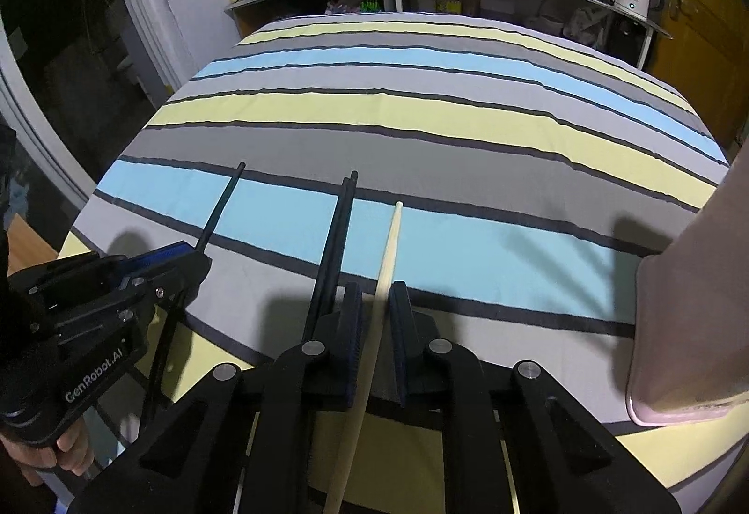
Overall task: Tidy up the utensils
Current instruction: 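Lower the right gripper onto a light wooden chopstick and close on it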
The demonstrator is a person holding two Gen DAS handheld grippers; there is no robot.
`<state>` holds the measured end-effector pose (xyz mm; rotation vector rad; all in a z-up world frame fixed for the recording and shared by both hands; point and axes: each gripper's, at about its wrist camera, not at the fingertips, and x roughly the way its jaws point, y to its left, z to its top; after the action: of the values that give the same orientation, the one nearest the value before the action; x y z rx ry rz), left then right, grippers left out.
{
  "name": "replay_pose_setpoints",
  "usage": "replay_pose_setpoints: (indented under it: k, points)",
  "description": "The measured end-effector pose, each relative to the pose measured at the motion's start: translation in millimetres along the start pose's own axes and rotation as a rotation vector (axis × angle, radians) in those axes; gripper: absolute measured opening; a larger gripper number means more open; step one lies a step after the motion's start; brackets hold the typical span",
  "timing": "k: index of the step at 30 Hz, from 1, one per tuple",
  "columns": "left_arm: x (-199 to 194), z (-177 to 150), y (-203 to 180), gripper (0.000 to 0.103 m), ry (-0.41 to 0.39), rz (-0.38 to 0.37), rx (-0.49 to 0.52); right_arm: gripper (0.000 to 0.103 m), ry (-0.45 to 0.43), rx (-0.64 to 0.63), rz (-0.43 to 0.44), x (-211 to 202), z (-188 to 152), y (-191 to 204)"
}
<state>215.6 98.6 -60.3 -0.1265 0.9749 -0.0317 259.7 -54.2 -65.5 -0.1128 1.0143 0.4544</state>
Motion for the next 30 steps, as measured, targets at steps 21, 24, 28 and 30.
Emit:
replay_pose_setpoints:
  k: [21, 24, 28, 30]
  points:
    - [0, 1, -2, 0.008, -0.012, 0.016, 0.008, 0.009, 0.01, -0.032, -0.015, 14, 20, 4]
    - [1, 2, -3, 0.008, -0.01, 0.026, 0.022, 0.007, 0.013, -0.022, -0.009, 14, 21, 2]
    - [1, 4, 0, 0.007, -0.004, 0.011, 0.004, 0.006, 0.012, -0.002, 0.016, 9, 19, 3]
    - [0, 5, 2, 0.006, 0.001, -0.002, -0.013, 0.006, -0.003, -0.006, 0.029, 1, 19, 5]
